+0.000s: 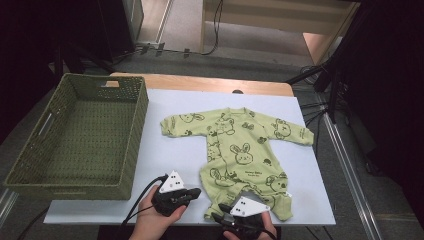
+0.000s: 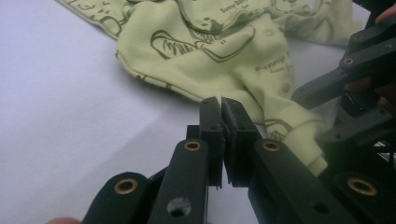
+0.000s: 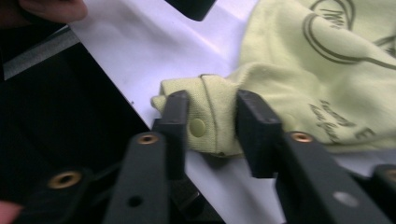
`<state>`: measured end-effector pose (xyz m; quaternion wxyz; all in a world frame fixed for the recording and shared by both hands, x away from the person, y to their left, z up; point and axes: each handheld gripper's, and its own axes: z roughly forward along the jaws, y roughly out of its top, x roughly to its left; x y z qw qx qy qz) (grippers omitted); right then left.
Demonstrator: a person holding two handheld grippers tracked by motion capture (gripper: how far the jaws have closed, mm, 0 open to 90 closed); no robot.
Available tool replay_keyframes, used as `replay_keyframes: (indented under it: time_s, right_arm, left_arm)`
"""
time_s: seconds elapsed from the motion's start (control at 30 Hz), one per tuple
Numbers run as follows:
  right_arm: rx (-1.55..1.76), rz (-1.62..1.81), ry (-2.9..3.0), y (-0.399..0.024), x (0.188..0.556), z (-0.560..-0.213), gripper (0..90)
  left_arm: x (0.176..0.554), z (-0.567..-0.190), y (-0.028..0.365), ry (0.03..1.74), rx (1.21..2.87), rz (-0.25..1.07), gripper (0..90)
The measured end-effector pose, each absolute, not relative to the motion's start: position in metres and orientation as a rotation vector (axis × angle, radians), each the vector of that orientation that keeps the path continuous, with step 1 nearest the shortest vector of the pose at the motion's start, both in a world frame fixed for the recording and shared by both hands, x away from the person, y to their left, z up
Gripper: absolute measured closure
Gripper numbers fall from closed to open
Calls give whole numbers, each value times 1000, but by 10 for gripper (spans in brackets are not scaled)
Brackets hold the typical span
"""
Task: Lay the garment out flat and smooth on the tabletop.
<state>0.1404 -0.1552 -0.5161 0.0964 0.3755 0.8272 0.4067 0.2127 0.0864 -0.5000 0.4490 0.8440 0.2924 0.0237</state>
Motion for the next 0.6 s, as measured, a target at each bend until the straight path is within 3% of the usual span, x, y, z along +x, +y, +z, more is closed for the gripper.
replay_keyframes:
  time_s: [0.2, 0.33, 0.53, 0.6]
  right_arm:
    - [1168, 1203, 2448, -180, 134, -515, 683]
    - [1191, 1210, 2454, -197, 128, -520, 595]
    - [1208, 1219, 2438, -212, 119, -522, 529]
    - [1215, 1278, 2412, -218, 117, -520, 526]
  left_arm:
    - [208, -502, 80, 691, 2101, 32, 857]
    - [205, -504, 72, 667, 2113, 14, 844]
    - [205, -502, 58, 659, 2124, -5, 833]
    - [206, -503, 54, 669, 2120, -6, 791]
